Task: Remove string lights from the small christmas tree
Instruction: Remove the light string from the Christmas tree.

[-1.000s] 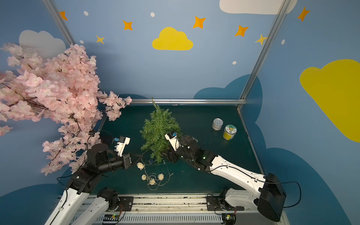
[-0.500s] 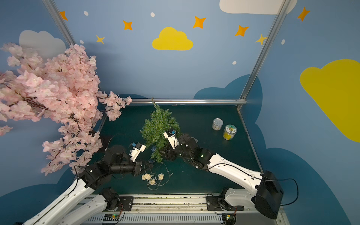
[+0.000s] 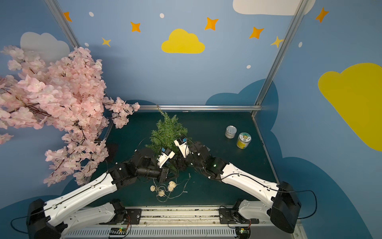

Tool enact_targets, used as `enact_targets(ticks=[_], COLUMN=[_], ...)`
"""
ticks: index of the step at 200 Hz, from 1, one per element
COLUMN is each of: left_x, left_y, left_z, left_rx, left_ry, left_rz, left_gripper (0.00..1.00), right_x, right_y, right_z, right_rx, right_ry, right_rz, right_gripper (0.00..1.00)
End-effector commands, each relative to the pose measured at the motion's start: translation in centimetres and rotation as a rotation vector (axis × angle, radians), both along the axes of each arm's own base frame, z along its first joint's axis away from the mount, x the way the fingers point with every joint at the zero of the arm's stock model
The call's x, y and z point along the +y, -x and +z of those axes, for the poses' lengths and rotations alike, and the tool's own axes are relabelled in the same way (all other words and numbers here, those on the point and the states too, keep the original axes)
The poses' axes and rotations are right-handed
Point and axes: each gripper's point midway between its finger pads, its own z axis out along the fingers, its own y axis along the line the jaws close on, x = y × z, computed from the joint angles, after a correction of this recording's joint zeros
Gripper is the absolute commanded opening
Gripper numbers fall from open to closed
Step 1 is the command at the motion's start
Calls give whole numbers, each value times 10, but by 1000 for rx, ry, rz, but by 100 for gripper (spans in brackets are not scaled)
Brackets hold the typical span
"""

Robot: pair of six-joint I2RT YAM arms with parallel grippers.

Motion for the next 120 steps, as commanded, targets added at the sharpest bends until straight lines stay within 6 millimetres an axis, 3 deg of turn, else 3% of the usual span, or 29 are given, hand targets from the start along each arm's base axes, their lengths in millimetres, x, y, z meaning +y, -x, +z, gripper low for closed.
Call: enact_targets(ticks=[1, 24, 63, 120], left_x=[-10, 0, 14, 27], left_y=[-2, -7, -10, -35], left_z=[18, 11, 18, 25], left_rx=[-52, -73, -101, -88], left_ry=[45, -10, -2, 28], left_rz=[-29, 11, 80, 207], left_gripper=[4, 4, 4, 4], right_x=[-4, -9, -31, -56], right_y=[0, 0, 5, 57], right_z=[20, 20, 28, 34], right_rx=[-13, -17, -32, 23], right_ry=[-31, -28, -44, -126], right_rz=[-6, -16, -52, 78], right_gripper=[66, 66, 64, 68])
